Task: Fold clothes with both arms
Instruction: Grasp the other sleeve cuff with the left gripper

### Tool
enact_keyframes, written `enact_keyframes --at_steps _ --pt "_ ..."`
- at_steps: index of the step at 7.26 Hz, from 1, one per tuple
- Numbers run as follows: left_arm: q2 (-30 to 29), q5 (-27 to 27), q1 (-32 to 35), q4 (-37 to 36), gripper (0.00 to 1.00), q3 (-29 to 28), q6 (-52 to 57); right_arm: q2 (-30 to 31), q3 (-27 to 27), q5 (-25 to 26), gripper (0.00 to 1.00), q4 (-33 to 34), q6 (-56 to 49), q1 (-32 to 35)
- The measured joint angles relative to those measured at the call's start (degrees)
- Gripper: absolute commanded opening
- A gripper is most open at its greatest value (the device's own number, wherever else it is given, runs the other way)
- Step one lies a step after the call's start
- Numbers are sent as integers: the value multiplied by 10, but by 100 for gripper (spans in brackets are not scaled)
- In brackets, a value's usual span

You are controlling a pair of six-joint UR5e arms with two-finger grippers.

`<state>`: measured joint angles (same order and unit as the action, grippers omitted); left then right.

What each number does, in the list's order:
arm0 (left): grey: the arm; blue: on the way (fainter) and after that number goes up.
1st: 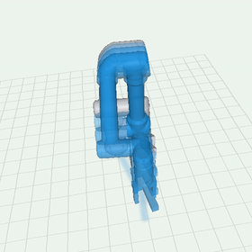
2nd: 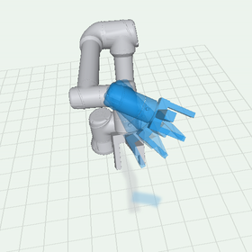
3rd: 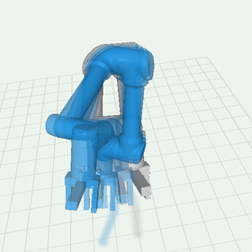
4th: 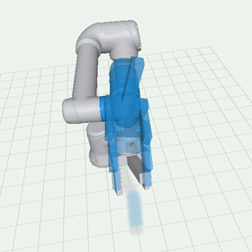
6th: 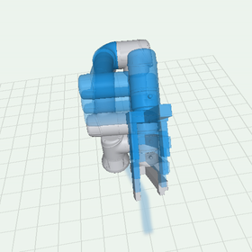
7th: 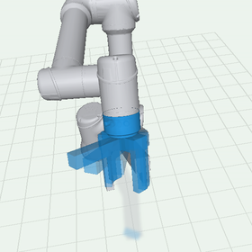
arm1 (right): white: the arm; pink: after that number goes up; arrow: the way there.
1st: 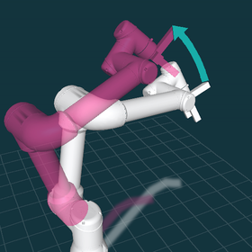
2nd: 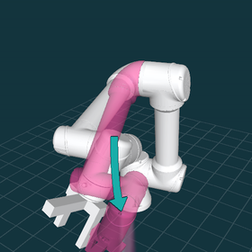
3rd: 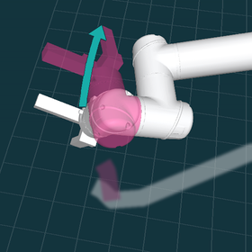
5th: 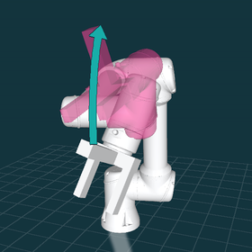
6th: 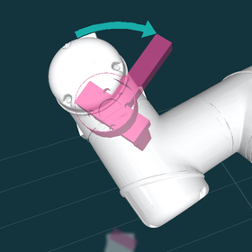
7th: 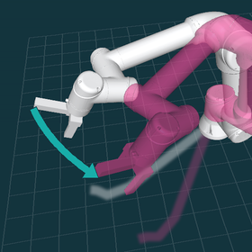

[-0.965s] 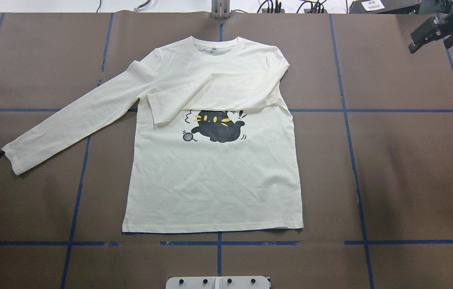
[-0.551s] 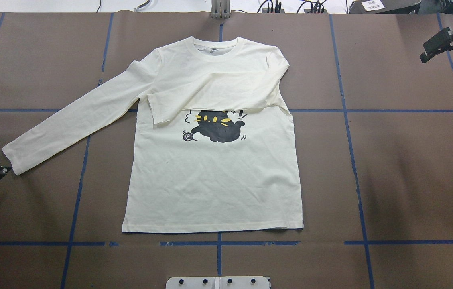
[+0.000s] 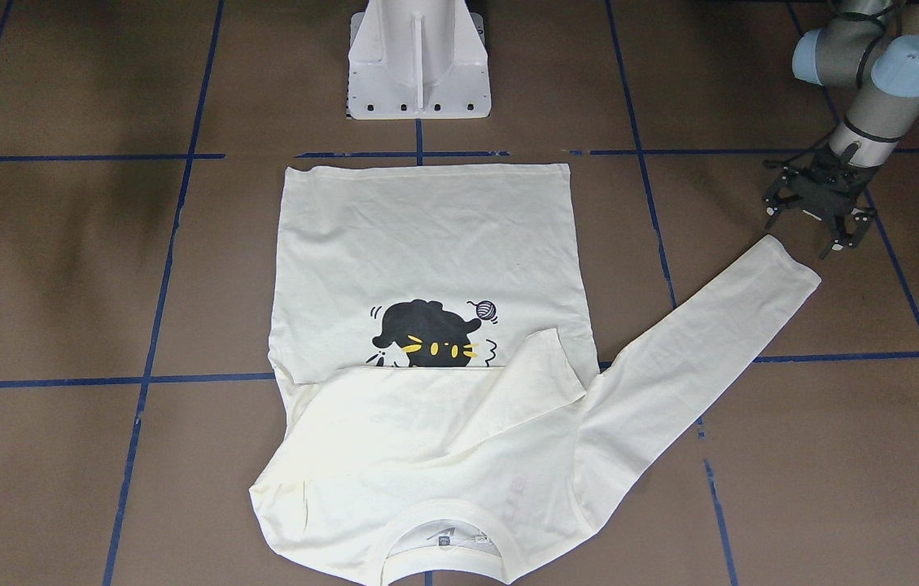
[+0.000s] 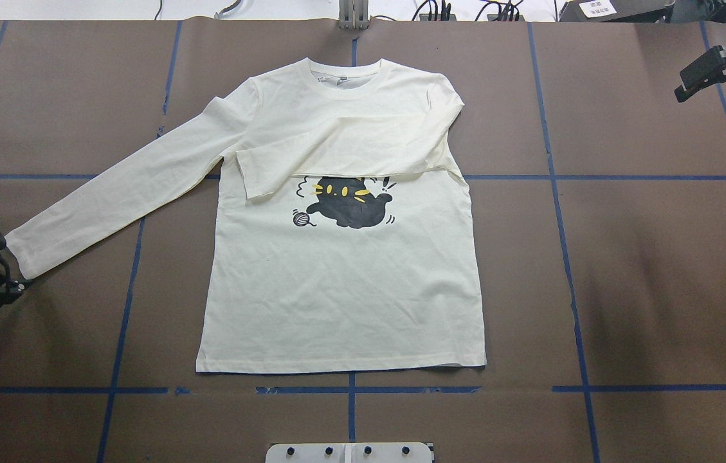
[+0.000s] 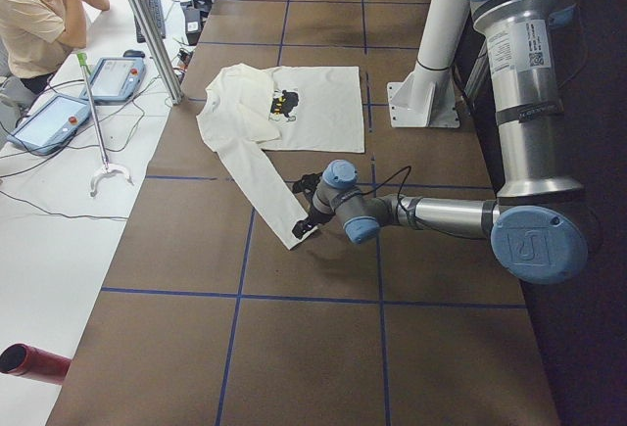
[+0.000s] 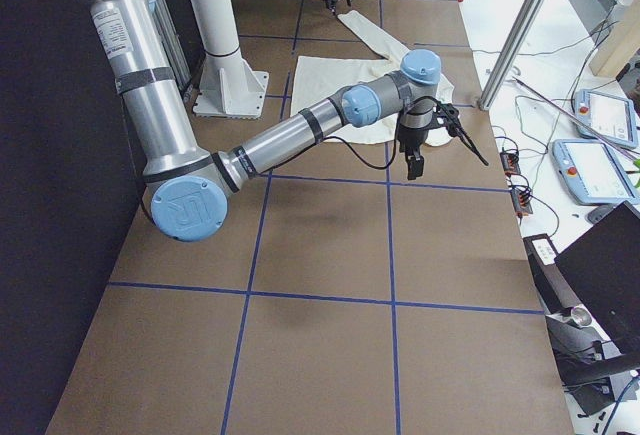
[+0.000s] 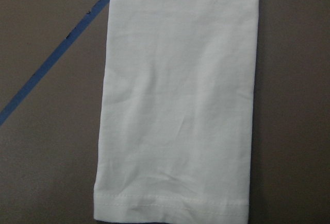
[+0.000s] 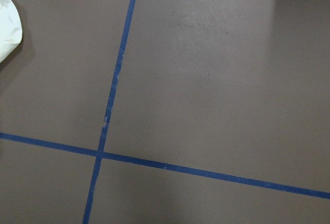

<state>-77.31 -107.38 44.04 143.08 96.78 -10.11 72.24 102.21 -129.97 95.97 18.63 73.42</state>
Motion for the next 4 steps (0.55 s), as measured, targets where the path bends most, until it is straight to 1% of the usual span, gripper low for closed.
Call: enact_keyframes --at_steps 1,4 --pt "-1 0 -5 1 79 -1 -2 0 0 1 100 0 0 0" --pt "-1 1 -11 0 78 -1 -2 1 1 2 100 0 1 0"
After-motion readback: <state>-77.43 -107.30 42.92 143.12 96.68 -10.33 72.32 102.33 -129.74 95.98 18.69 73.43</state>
